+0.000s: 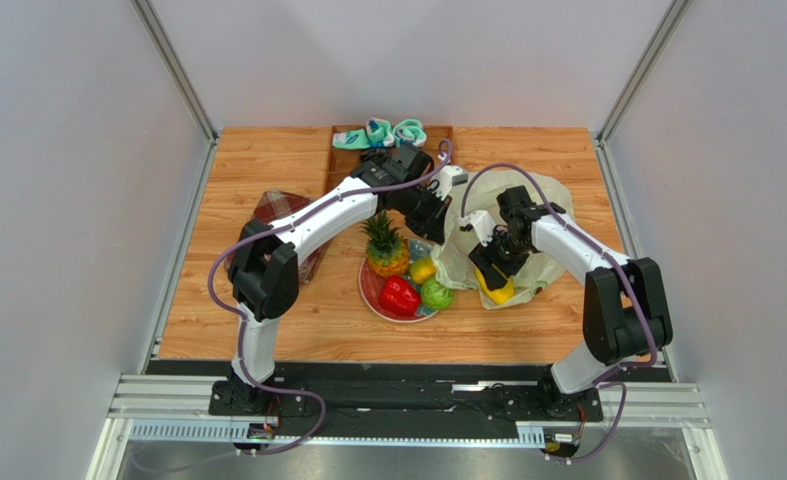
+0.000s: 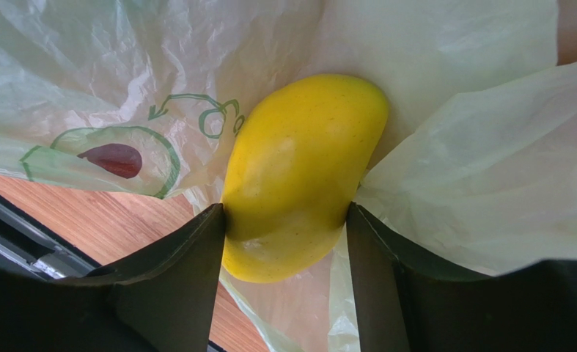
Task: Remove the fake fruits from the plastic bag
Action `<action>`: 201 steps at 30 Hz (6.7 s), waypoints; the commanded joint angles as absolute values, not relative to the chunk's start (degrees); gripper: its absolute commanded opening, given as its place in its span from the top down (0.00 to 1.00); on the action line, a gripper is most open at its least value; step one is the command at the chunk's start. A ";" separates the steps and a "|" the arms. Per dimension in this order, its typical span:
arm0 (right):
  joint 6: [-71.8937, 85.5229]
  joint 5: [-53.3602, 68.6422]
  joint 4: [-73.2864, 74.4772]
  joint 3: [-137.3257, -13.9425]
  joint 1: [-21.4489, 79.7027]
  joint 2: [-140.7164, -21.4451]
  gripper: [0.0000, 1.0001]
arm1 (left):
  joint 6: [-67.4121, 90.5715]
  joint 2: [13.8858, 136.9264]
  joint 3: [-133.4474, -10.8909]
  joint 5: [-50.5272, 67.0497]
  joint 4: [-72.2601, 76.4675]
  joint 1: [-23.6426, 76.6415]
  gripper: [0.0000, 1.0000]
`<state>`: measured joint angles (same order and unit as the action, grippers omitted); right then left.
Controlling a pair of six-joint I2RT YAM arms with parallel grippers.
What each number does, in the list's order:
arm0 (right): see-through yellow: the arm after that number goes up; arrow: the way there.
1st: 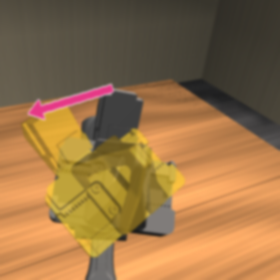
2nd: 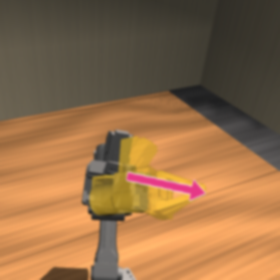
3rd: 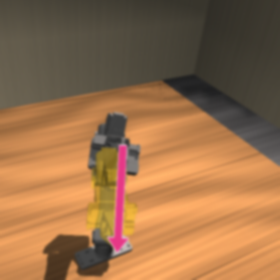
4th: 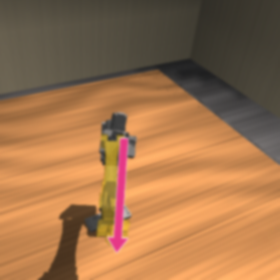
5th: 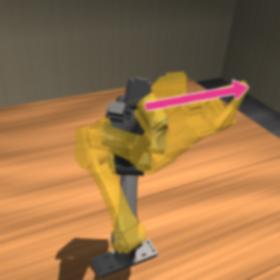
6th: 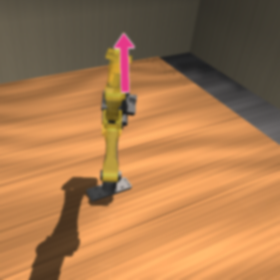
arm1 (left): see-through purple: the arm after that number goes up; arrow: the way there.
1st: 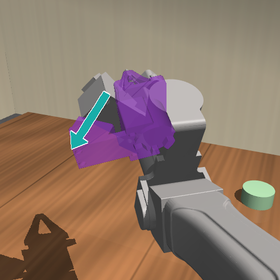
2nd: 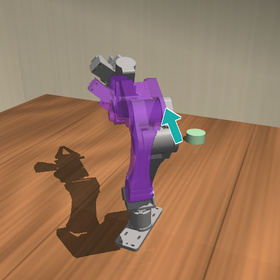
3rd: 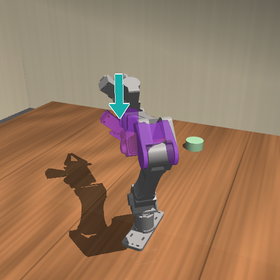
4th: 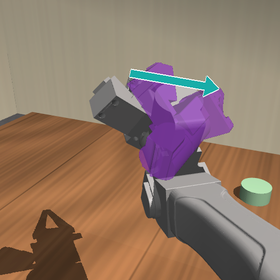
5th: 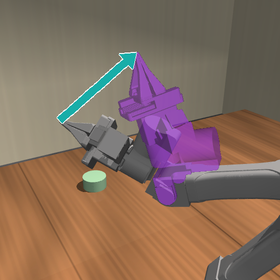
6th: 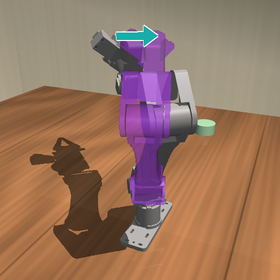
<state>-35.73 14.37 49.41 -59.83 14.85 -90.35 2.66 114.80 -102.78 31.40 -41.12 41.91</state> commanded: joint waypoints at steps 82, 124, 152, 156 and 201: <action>-35.95 1.06 47.99 -93.43 60.21 -113.38 0.70 | 0.62 70.75 -86.31 21.97 -41.22 16.61 0.29; -29.71 17.51 51.85 -83.51 35.88 -69.46 0.11 | 3.86 83.84 -102.49 39.62 -41.04 17.74 0.30; -21.98 6.06 43.78 -59.85 16.96 -81.55 0.35 | 9.14 102.57 -99.32 40.87 -38.76 37.35 0.22; -21.01 5.46 39.47 -62.49 16.53 -86.48 0.35 | 8.79 103.71 -99.40 40.17 -39.46 38.41 0.21; -28.21 29.81 58.99 -74.10 6.31 -64.48 0.48 | 11.51 112.24 -108.90 49.04 -32.70 41.57 1.00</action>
<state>-27.51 33.41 60.01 -77.71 1.15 -56.01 10.15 112.01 -106.56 47.00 -35.11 41.50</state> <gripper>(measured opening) 0.581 0.008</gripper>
